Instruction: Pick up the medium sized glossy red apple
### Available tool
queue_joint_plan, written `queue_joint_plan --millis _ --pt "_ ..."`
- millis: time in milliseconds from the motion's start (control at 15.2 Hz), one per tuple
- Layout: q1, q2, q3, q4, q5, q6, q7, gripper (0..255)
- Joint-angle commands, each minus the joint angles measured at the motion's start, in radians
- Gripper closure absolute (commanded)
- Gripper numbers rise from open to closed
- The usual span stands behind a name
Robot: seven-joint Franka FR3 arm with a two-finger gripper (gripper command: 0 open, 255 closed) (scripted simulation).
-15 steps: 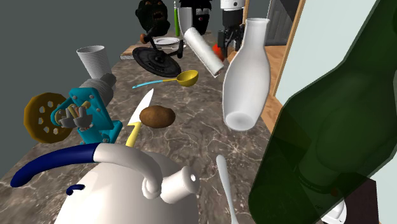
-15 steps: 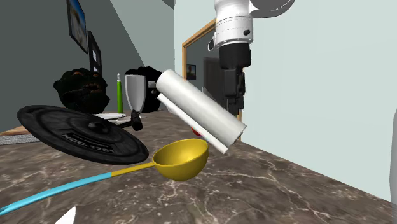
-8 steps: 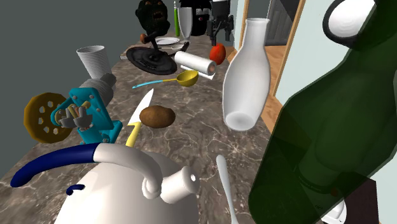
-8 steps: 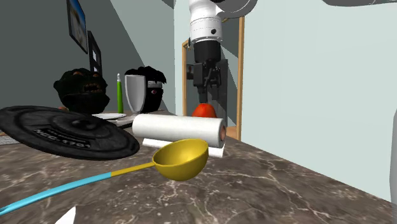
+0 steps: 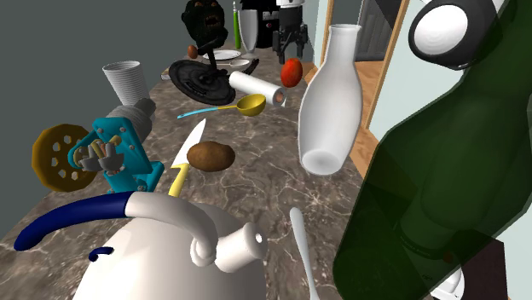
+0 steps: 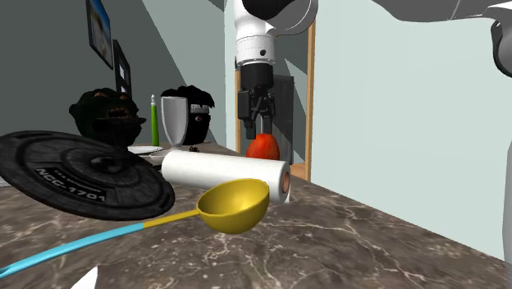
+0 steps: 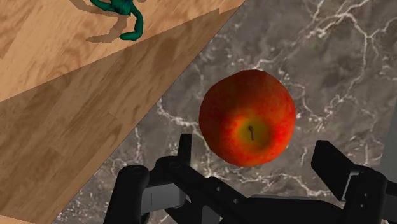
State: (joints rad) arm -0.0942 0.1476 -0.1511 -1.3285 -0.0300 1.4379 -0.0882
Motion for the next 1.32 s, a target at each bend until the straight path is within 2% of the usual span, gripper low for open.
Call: queue_joint_plan --millis 0,132,198,792,1254 --pt "0.002 -0.014 0.001 -0.047 -0.002 0.034 0.004 0" --pt "0.002 -0.017 0.001 -0.059 -0.002 0.043 0.004 0" --pt "0.003 -0.021 0.001 -0.064 -0.003 0.044 0.005 255" --pt "0.002 -0.017 0.001 -0.059 -0.002 0.043 0.004 255" --pt "-0.003 0.032 -0.001 0.105 0.005 -0.073 -0.005 255"
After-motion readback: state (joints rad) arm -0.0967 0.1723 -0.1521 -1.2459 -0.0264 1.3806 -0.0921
